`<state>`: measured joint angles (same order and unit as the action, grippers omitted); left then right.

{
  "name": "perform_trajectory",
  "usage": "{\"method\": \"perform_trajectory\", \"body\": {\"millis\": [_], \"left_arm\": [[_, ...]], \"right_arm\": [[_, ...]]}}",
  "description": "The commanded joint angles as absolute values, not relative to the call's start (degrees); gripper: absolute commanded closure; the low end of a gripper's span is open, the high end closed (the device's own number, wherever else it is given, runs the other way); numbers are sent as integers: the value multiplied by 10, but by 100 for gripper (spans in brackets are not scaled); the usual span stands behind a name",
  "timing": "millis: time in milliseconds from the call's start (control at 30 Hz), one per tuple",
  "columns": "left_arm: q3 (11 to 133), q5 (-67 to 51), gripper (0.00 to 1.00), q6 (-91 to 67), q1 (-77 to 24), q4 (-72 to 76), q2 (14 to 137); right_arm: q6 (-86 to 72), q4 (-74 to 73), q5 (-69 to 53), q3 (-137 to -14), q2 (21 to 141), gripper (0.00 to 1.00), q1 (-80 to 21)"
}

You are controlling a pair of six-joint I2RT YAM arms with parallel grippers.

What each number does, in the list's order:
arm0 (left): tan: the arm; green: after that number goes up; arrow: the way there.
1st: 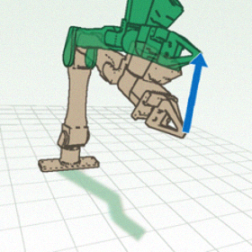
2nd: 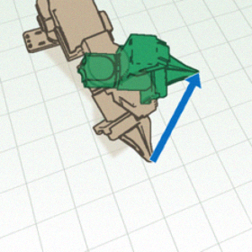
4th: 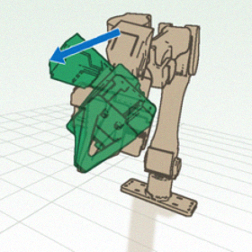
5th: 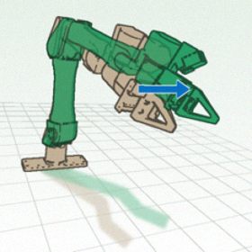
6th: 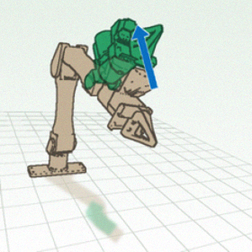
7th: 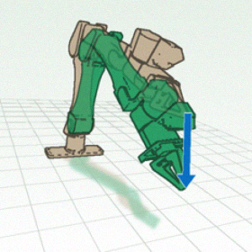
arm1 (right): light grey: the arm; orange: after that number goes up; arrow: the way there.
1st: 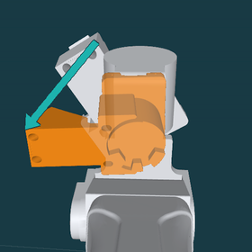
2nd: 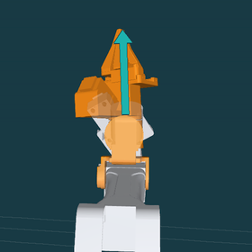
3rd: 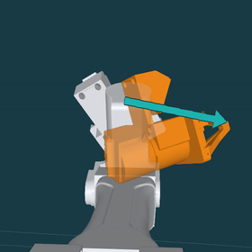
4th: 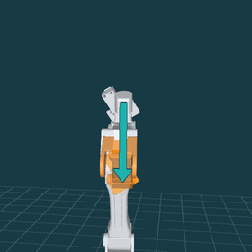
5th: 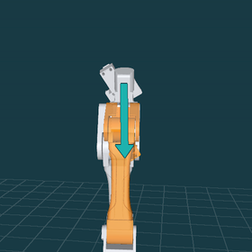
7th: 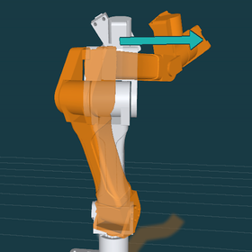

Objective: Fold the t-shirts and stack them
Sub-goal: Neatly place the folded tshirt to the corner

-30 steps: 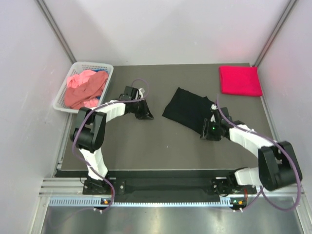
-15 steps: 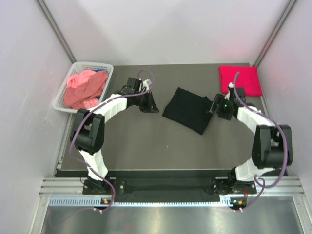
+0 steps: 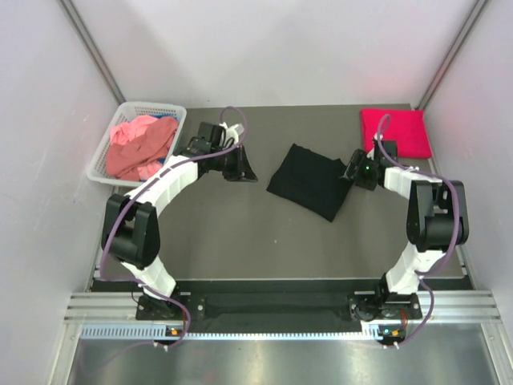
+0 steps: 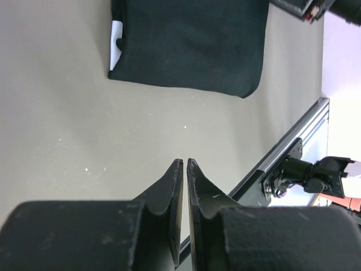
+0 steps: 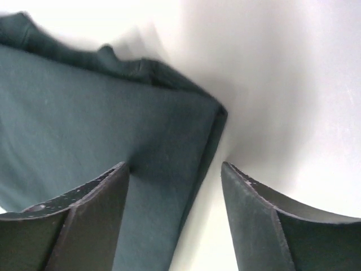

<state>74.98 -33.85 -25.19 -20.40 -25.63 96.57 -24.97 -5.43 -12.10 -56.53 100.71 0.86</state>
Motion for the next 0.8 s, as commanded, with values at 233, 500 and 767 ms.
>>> {"method": "perform_trajectory", "body": {"millis": [233, 500, 767], "left_arm": [[744, -371, 90, -251, -200, -246, 940], [717, -359, 91, -244, -198, -240, 940], [716, -336, 91, -217, -194, -259, 947]], "right_arm": [[-234, -62, -116, -604, 1055, 56, 4], [-205, -47, -141, -623, 1059, 94, -12], [-143, -93, -127, -672, 991, 100, -18]]}}
